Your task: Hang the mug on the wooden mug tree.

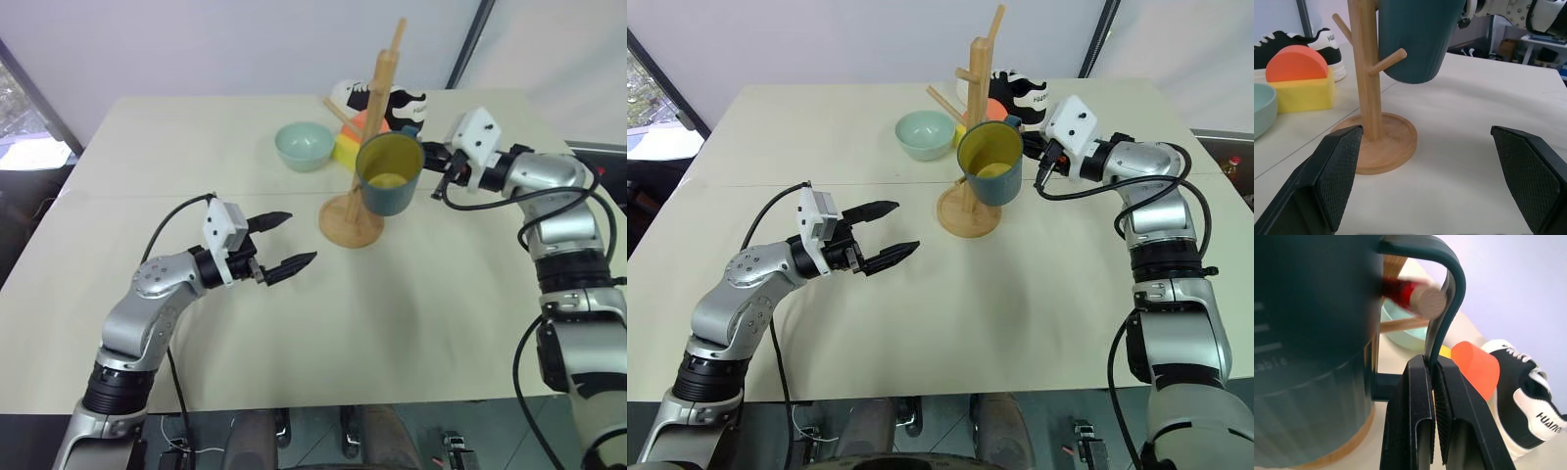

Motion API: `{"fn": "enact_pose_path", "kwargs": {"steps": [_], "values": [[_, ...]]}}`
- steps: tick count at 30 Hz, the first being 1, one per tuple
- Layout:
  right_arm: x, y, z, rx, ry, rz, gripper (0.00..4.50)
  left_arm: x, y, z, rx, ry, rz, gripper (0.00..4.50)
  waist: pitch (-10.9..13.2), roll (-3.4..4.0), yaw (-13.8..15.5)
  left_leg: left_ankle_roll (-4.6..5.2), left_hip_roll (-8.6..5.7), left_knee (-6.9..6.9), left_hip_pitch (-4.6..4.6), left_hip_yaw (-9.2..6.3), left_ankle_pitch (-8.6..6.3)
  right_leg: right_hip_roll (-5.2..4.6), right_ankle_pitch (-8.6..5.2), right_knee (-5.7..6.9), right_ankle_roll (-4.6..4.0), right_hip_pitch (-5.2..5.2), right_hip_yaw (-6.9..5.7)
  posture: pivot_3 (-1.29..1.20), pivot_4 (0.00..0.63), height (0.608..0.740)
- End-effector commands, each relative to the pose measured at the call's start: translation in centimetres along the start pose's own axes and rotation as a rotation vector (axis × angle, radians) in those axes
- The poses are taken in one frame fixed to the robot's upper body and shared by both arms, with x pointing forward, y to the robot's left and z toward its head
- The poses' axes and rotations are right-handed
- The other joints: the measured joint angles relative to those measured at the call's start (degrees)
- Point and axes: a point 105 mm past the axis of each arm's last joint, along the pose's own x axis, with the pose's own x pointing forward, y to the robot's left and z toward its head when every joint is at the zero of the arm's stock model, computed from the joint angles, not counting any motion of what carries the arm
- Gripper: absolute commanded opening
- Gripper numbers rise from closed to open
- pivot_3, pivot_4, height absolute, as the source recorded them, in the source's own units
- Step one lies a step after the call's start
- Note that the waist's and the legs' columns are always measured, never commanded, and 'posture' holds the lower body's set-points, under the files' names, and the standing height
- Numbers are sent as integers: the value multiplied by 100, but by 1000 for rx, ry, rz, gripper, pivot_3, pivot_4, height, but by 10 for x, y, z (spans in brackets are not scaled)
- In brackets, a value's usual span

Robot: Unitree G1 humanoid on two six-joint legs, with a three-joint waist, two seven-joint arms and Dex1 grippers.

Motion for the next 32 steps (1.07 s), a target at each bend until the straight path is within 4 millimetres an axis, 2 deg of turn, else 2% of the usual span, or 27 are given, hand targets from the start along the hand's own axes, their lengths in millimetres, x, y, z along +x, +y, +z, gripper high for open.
{"fn": "enact_pose_path", "kwargs": {"steps": [1, 4, 11, 14, 16, 20, 23, 28, 32], "values": [[-1, -14, 22, -66, -54, -39, 1020, 0, -2, 15, 39, -43, -4, 4500, 0, 0, -3, 0, 0, 0, 0, 0, 0, 0, 0, 1, 0, 0, 0, 0, 150, 721], [-8, -22, 25, -92, -52, -73, 2512, -1, -2, 15, 39, -41, 3, 4500, 0, 0, -5, -2, 0, 1, 1, 0, 0, 0, 0, 7, 0, -1, 0, 0, 150, 721], [-49, -37, 25, -27, -71, -184, 2512, -9, 8, 9, 17, -27, 84, 4500, 0, 0, 13, -2, -1, 0, 0, 0, -1, -3, -1, 5, -1, -1, 2, 0, 150, 721], [-77, -38, 5, 173, -122, -324, 2512, -27, 34, -7, -5, 0, 276, 4500, -2, -3, 27, -2, 1, -1, 2, -2, -1, -3, -1, 6, -1, 1, 2, 0, 150, 721], [-84, -33, -6, 254, -131, -368, 2512, -37, 44, -14, -9, 7, 363, 4500, -2, -2, 12, -2, 2, 1, 8, -6, -1, -4, -1, 6, -1, 8, 3, 0, 150, 721], [-85, 9, -54, 430, -64, -401, 2512, -71, 66, -43, -75, 32, 614, 4500, -7, -5, -29, -2, 2, 5, 17, -3, -1, -5, 0, 10, -2, 14, 6, 0, 150, 721], [-78, 34, -72, 515, -48, -399, 2512, -88, 71, -59, -113, 43, 724, 4500, -6, -4, -21, -2, 1, 4, 17, -1, -1, -5, 0, 24, -1, 5, 8, 0, 150, 721], [-67, 58, -81, 595, -54, -377, 2512, -102, 74, -67, -121, 51, 824, 4500, -7, -5, 0, -4, 1, 22, 15, -1, -3, -10, -1, 49, -3, 0, 8, 0, 150, 721], [-61, 64, -82, 614, -56, -359, 2512, -105, 71, -66, -124, 47, 826, 4500, -7, -5, -2, -5, 1, 22, 15, -1, -4, -15, 3, 48, -11, -5, 7, 0, 150, 721]]}}
